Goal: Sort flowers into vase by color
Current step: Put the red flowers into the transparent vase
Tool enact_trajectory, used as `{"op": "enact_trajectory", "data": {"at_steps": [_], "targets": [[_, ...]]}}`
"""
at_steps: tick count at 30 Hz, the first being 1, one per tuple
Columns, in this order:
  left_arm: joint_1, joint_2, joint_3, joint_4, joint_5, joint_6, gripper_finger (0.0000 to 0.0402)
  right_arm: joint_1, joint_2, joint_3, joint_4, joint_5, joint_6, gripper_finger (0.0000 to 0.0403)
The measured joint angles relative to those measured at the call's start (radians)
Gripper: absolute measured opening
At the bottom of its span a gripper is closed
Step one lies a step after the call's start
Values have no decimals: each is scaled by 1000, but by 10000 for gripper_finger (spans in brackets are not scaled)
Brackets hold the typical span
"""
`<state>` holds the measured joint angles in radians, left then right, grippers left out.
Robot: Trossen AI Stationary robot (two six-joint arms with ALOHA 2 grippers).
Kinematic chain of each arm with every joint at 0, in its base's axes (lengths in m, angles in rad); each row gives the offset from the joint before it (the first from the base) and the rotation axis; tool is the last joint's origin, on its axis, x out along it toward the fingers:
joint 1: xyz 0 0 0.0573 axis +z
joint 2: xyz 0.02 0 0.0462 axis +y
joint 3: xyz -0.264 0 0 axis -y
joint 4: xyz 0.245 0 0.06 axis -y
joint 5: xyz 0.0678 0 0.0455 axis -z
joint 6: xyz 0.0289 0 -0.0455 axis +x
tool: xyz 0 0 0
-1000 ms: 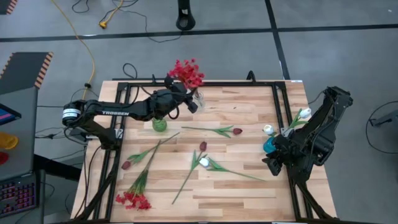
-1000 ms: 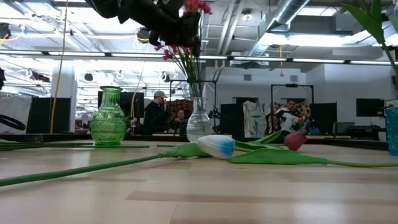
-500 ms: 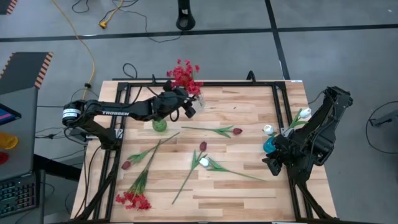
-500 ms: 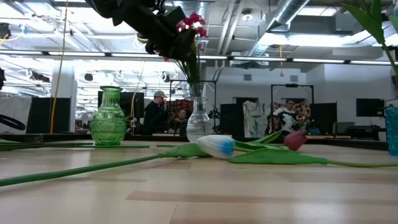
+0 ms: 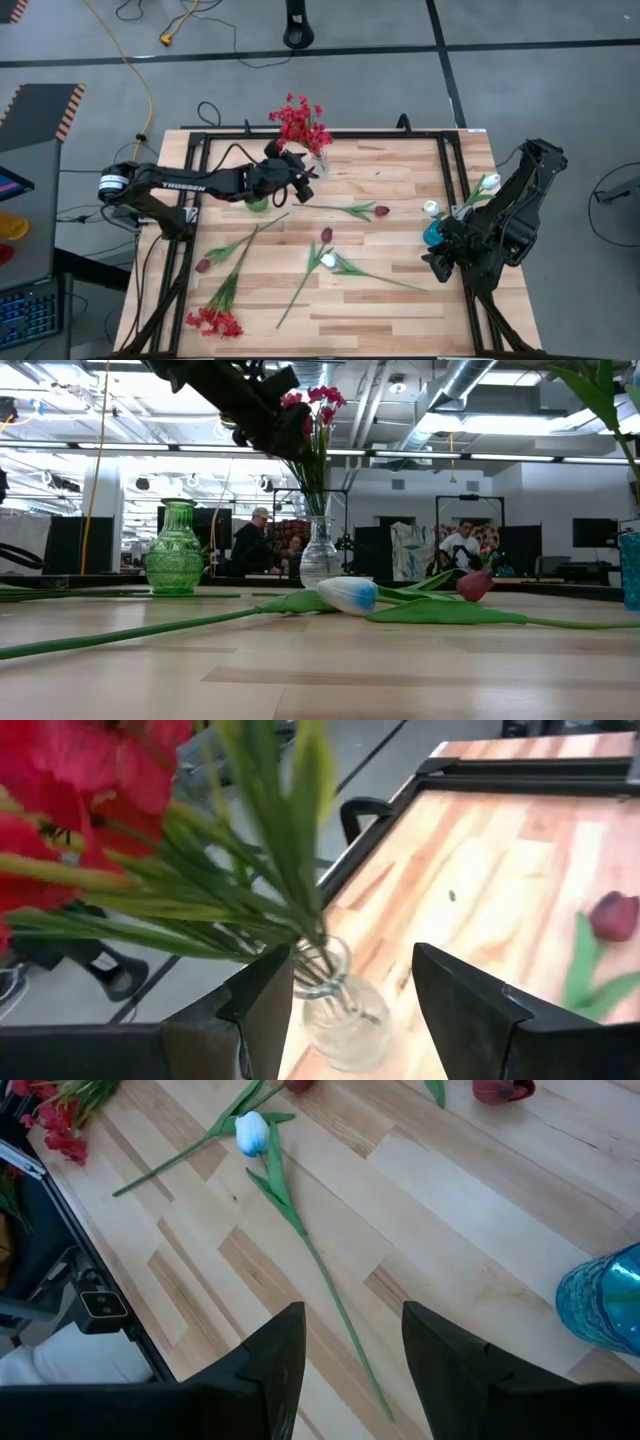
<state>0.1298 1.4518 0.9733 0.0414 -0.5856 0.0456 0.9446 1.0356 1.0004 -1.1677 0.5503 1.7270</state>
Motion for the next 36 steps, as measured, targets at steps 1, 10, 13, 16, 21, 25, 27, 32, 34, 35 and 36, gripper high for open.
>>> {"op": "enact_trajectory", "data": {"at_steps": [1,10,13,16,21,25,27,32,34,35,36], "targets": [[-9,-7,0,-19,1,-4,194,0,0,0,1,0,0,195],[-120,-125,0,-251,59,-158,194,0,0,0,4,0,0,195],[-166,-183,0,-352,108,-248,194,0,0,0,4,0,0,195],[-212,-232,0,-435,164,-314,194,0,0,0,3,0,0,195],[-285,-283,0,-577,339,-328,194,0,0,0,3,0,0,195],[-347,-290,0,-683,516,-273,194,0,0,0,3,0,0,195],[-383,-286,0,-727,574,-241,194,0,0,0,3,0,0,195],[-461,-268,0,-790,642,-234,194,0,0,0,3,0,0,195],[-481,-257,0,-808,652,-233,194,0,0,0,3,0,0,195],[-495,-253,0,-832,653,-233,194,0,0,0,3,0,0,195],[-505,-249,-1,-849,653,-233,194,0,0,0,3,0,0,195]]}}
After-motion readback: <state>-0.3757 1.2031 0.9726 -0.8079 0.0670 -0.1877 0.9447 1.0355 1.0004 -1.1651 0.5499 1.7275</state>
